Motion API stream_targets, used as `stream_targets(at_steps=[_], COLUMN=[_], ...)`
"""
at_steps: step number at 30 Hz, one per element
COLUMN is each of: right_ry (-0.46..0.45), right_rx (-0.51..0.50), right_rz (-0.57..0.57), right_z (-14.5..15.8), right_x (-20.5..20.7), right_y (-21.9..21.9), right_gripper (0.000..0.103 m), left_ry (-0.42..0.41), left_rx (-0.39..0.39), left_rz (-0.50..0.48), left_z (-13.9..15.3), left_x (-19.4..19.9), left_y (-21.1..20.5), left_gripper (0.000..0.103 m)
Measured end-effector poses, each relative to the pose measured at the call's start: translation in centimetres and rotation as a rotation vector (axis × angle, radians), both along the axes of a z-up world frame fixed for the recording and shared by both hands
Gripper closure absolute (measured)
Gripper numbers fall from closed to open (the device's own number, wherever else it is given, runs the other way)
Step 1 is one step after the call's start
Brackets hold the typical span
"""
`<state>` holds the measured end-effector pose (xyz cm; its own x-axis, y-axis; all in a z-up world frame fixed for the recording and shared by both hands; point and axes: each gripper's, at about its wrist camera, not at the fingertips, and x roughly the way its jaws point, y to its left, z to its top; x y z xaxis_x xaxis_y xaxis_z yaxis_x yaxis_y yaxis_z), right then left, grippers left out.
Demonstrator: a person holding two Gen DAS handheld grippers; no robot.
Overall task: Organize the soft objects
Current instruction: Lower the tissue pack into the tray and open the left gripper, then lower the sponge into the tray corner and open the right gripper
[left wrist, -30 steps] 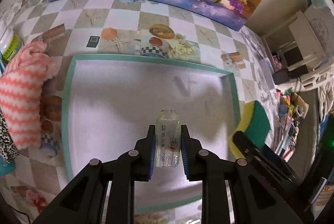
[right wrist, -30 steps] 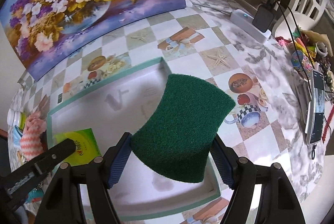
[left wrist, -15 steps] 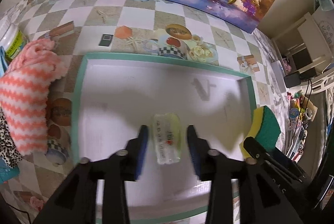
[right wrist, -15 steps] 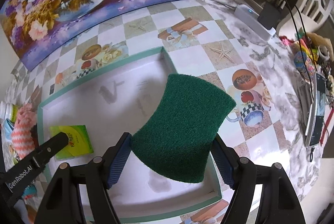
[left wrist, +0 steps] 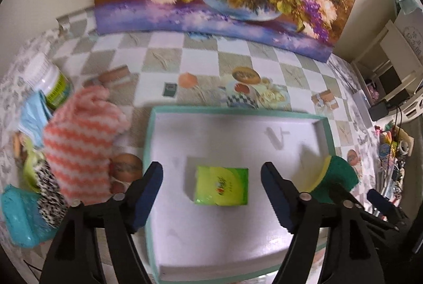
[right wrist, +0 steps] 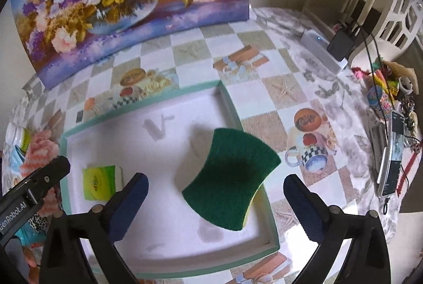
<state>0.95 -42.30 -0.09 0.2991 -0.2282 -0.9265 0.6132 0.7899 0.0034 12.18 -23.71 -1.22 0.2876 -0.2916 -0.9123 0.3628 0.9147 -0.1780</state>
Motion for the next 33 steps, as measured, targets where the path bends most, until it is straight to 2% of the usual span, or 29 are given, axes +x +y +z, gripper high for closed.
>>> stream_targets(at_steps=[4, 12, 19, 22, 27, 33], right_ry=[-0.015, 0.045, -0.016, -0.005, 0.057, 0.098], right_rx=[0.008, -0.021, -0.053, -0.075, -0.036, -0.027], right_rz=[-0.034, -0.287, -0.469, -0.532, -0.537, -0.417], right_z=[-0.3, -2.0, -1.1, -1.2, -2.8, -4.0], right_x=[-0.2, -3.7, -7.1, -8.1, -8.3, -5.8], right_y=[-0.6, -5.0, -7.5, -8.2, -8.6, -7.0], right_gripper=[0.000, 0.000, 0.000, 0.000, 0.000, 0.000], left_ry=[-0.046, -0.030, -0.061, -0.051, -0.033, -0.011], left_rx=[0.023, 0.038, 0.073, 0.070, 0.102, 0.140], left_rz=[0.032, 0.135, 0.201, 0.213, 0.217, 0.230], left_z=[0.4, 0.3, 0.4, 0.4, 0.0, -0.7], left_x=[0.5, 1.7, 2.1, 2.2, 2.2, 2.3], left_y=[1.2, 4.0, 5.9, 6.3, 6.3, 6.8], left_gripper=[0.020, 0.019, 0.019, 0.019, 0.019, 0.019])
